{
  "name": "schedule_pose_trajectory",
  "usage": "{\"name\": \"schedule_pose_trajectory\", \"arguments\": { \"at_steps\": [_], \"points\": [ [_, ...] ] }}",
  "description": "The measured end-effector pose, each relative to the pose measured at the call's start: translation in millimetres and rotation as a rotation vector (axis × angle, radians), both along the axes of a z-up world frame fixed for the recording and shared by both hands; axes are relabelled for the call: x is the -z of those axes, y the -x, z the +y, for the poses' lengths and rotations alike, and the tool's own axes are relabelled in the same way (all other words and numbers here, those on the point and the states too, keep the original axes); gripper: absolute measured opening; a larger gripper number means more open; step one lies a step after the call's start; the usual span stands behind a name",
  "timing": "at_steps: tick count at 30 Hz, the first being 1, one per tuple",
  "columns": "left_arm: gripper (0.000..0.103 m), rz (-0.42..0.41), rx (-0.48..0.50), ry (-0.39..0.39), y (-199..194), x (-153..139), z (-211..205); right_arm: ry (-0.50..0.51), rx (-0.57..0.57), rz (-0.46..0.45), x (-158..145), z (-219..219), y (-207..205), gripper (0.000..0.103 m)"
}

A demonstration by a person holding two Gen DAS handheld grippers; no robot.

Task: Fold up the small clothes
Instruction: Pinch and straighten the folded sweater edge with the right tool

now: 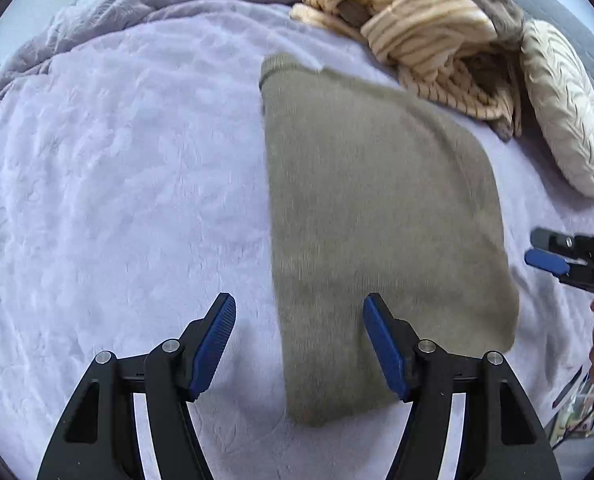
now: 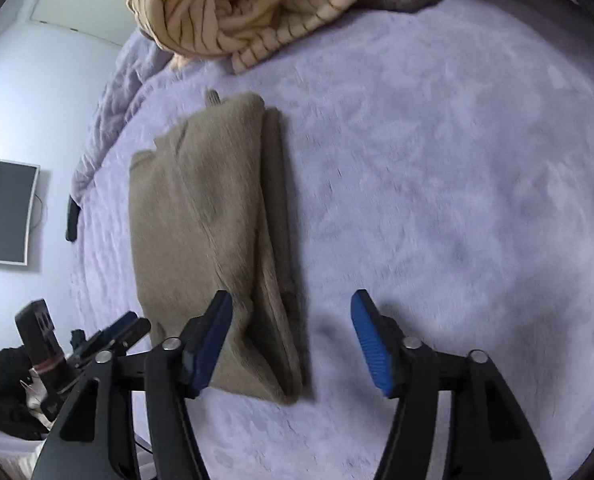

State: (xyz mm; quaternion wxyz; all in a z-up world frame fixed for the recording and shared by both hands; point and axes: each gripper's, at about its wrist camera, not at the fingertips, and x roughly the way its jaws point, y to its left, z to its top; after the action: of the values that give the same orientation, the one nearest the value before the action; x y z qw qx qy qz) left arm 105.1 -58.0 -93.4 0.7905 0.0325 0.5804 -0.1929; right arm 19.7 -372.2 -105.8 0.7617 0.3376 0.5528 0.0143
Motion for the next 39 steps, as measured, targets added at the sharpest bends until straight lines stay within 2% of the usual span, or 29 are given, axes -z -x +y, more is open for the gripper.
{"name": "schedule_pose_trajectory", "arguments": {
  "at_steps": [2, 4, 5, 6, 7, 11, 12, 13, 15, 17, 19, 26, 32, 35, 39],
  "points": [
    [0.068, -0.010, -0.011, -0.003, -12.9, -0.8, -4.1, -0.042, -0.002, -0.040, 0.2, -4.7, -28.0, 0.068],
    [0.068, 0.003, -0.028, -0.009, -25.1, 3.8, -11.7, -0.074, 0.007, -0.034, 11.1, -4.0, -52.9, 0.068],
    [0.068, 0.007, -0.039, -0.002, -29.8, 4.6, -11.8, -0.101, 0.014, -0.013, 18.7, -3.3, -65.5, 0.061],
    [0.068, 0.003, -0.044, 0.001, -32.2, 6.1, -15.4, -0.131, 0.025, 0.013, 27.1, -2.1, -75.7, 0.028],
    [0.068, -0.004, -0.047, -0.001, -34.2, 6.2, -16.9, -0.156, 0.021, 0.011, 27.9, 1.5, -81.8, 0.018],
    [0.069, -0.003, -0.049, -0.001, -37.2, 19.0, -24.0, -0.034, -0.064, -0.050, 9.2, 19.5, -103.7, 0.014],
    [0.077, 0.001, -0.054, 0.002, -37.2, 22.5, -22.9, 0.000, -0.080, -0.039, 9.2, 21.3, -108.3, 0.014],
    [0.080, 0.002, -0.061, -0.004, -36.7, 25.4, -20.5, 0.041, -0.091, -0.024, 13.0, 21.2, -113.7, 0.014],
    [0.081, 0.020, -0.061, 0.010, -38.7, 29.7, -21.9, 0.116, -0.099, 0.008, 19.9, 21.3, -124.7, 0.014],
    [0.081, 0.027, -0.061, 0.007, -40.1, 29.7, -23.2, 0.077, -0.066, 0.044, 31.0, 12.5, -124.2, 0.014],
    [0.081, 0.021, -0.052, -0.002, -38.8, 28.9, -23.6, 0.031, -0.025, 0.037, 29.3, 7.5, -117.6, 0.014],
    [0.081, 0.039, -0.054, 0.004, -40.4, 30.1, -22.8, 0.056, -0.079, 0.027, -0.5, 14.7, -70.3, 0.016],
    [0.081, 0.039, -0.054, -0.002, -38.4, 28.9, -23.4, 0.048, -0.081, 0.052, -8.9, 32.8, -24.9, 0.016],
    [0.081, 0.045, -0.051, -0.006, -38.3, 28.9, -24.4, 0.098, -0.081, 0.061, -14.3, 41.9, -8.6, 0.016],
    [0.081, 0.054, -0.057, -0.010, -37.8, 28.5, -24.8, 0.096, -0.061, 0.022, -26.2, 49.8, 5.7, 0.016]
  ]
}}
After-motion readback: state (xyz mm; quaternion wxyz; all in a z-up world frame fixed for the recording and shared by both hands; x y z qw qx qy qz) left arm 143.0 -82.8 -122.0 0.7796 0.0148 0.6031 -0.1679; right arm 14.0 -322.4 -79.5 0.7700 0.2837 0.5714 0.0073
